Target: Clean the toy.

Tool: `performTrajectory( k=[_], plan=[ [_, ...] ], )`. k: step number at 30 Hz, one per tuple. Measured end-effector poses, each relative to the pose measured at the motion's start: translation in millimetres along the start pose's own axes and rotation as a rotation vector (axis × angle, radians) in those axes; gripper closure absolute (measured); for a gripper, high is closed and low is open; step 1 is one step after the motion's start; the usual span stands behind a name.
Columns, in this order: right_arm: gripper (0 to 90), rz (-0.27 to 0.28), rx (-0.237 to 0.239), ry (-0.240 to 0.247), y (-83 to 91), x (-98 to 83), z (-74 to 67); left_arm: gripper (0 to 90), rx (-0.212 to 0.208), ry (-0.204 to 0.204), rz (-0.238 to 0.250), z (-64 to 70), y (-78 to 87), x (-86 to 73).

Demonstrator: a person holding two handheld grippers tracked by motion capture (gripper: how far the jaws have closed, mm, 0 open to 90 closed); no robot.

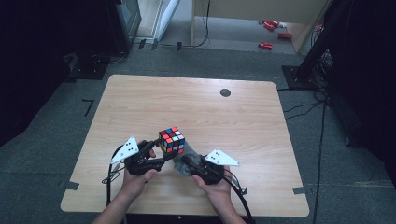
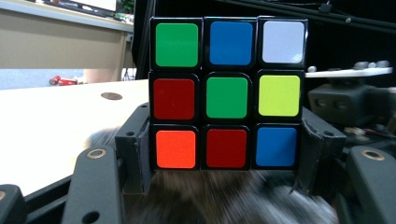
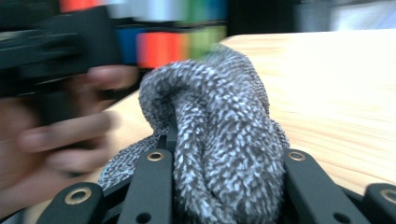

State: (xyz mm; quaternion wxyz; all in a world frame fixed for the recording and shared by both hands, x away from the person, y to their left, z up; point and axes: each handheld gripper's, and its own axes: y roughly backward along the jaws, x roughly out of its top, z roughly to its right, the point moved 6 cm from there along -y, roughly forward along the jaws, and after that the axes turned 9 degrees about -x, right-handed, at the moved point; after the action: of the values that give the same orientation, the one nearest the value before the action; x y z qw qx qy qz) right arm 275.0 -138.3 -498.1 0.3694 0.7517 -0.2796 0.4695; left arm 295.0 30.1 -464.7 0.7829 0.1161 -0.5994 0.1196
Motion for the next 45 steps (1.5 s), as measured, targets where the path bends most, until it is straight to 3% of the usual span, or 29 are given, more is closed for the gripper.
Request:
performTrajectory(
  k=[3,7,10,13,17,20,23,26,28,29,33,36,42,45],
  plan=[
    [68.8,-0.025,0.014,0.005,0.1,-3.7,-2.9,34.6,-0.002,0.002,-0.011,1.3,-2.5,-1.5],
    [68.6,-0.059,0.112,0.064,-3.6,-14.2,-37.3,34.6,-0.013,0.004,-0.032,5.2,-6.8,-3.4],
    [68.5,-0.044,0.129,0.086,-3.4,-11.9,-49.5,34.6,-0.021,-0.007,-0.049,7.7,-8.3,-5.0],
    [68.5,-0.021,0.074,0.043,1.0,-1.9,-34.7,34.6,-0.028,0.001,-0.034,8.0,-7.2,-1.9],
    [68.7,0.01,-0.033,-0.023,6.0,4.7,-8.5,34.6,-0.017,-0.008,-0.022,5.7,-2.9,2.9],
    [68.8,0.029,-0.07,-0.048,7.3,6.4,3.7,34.6,-0.009,0.001,-0.016,2.9,-0.6,3.2],
    [68.7,-0.015,-0.012,-0.039,3.6,-0.8,-7.6,34.6,-0.014,0.002,-0.023,3.6,-2.6,1.9],
    [68.5,-0.077,0.096,0.036,-2.2,-10.4,-35.7,34.6,-0.019,-0.017,-0.056,7.2,-6.9,-2.6],
    [68.6,-0.075,0.115,0.076,-1.7,-9.4,-46.3,34.6,-0.02,-0.03,-0.071,9.5,-9.0,-4.5],
    [68.6,-0.065,0.107,0.077,-0.8,-6.3,-45.2,34.6,-0.022,-0.031,-0.073,10.0,-9.0,-4.4],
    [68.7,-0.05,0.014,0.024,4.7,3.8,-17.5,34.6,-0.024,-0.021,-0.047,8.3,-5.9,0.8],
    [68.7,-0.014,-0.075,-0.028,9.5,10.7,8.3,34.6,0.002,-0.025,-0.056,2.1,-1.1,0.8],
    [67.2,0.058,-0.321,0.133,24.8,24.9,61.1,34.6,0.012,0.041,-0.054,-10.8,4.0,0.2],
    [65.6,0.036,-0.368,0.106,25.5,20.5,85.5,34.6,0.019,0.063,-0.075,-15.5,4.2,-2.6]
  ],
)
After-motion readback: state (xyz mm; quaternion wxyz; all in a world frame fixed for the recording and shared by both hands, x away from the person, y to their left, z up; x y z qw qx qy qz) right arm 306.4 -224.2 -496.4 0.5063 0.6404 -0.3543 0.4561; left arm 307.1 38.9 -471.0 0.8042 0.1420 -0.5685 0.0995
